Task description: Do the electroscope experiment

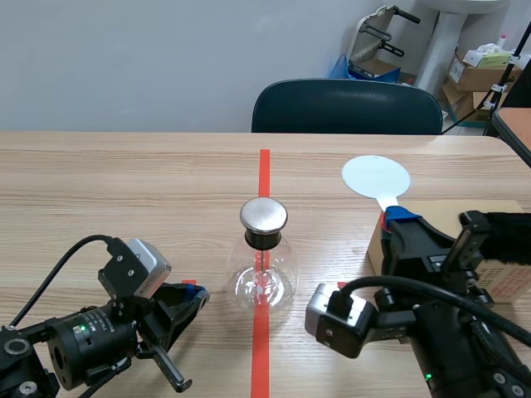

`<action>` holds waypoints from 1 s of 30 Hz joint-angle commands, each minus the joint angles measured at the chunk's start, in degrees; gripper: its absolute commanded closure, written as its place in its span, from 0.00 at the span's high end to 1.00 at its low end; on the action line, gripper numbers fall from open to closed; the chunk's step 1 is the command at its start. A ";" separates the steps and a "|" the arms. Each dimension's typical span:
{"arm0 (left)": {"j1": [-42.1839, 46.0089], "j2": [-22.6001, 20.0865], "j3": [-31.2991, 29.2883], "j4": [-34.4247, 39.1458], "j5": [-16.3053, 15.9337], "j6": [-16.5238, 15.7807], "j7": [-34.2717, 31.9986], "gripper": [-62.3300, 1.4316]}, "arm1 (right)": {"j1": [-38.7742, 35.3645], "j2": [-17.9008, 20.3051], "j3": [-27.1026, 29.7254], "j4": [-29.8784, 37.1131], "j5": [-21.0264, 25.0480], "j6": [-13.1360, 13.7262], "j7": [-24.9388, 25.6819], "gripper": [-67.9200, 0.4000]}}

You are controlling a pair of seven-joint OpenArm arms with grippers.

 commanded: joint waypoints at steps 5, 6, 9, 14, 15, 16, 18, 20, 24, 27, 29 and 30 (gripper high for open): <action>0.00 0.13 -0.04 0.74 0.09 -0.09 -0.79 0.06 | 0.09 0.28 0.44 0.48 -0.04 -0.83 -5.18 0.02; 0.00 0.13 -0.04 0.74 0.09 -0.09 -0.79 0.06 | 0.09 0.28 0.44 0.48 -0.04 -0.83 -5.95 0.02; 0.00 0.13 -0.04 0.74 0.09 -0.09 -0.79 0.06 | 0.09 0.28 0.44 0.48 -0.04 -0.83 -7.06 0.02; 0.00 0.13 -0.04 0.74 0.09 -0.09 -0.79 0.06 | 0.09 0.28 0.44 0.48 -0.04 -0.83 -7.02 0.02; 0.00 0.13 -0.04 0.74 0.09 -0.09 -0.79 0.06 | 0.09 0.28 0.44 0.48 -0.04 -0.83 -7.02 0.02; 0.00 0.13 -0.04 0.74 0.09 -0.09 -0.79 0.06 | 0.09 0.28 0.44 0.48 -0.04 -0.83 -7.02 0.02; 0.00 0.13 -0.04 0.74 0.09 -0.09 -0.79 0.06 | 0.09 0.28 0.44 0.48 -0.04 -0.83 -7.02 0.02; 0.00 0.13 -0.04 0.74 0.09 -0.09 -0.79 0.06 | 0.09 0.28 0.44 0.48 -0.04 -0.83 -7.02 0.02; 0.00 0.13 -0.04 0.74 0.09 -0.09 -0.79 0.06 | 0.09 0.28 0.44 0.48 -0.04 -0.83 -7.02 0.02; 0.00 0.13 -0.04 0.74 0.09 -0.09 -0.79 0.06 | 0.09 0.28 0.44 0.48 -0.04 -0.83 -7.02 0.02; 0.00 0.13 -0.04 0.74 0.09 -0.09 -0.79 0.06 | 0.09 0.28 0.44 0.48 -0.04 -0.83 -7.02 0.02; 0.00 0.13 -0.04 0.74 0.09 -0.09 -0.79 0.06 | 0.09 0.28 0.44 0.48 -0.04 -0.83 -7.02 0.02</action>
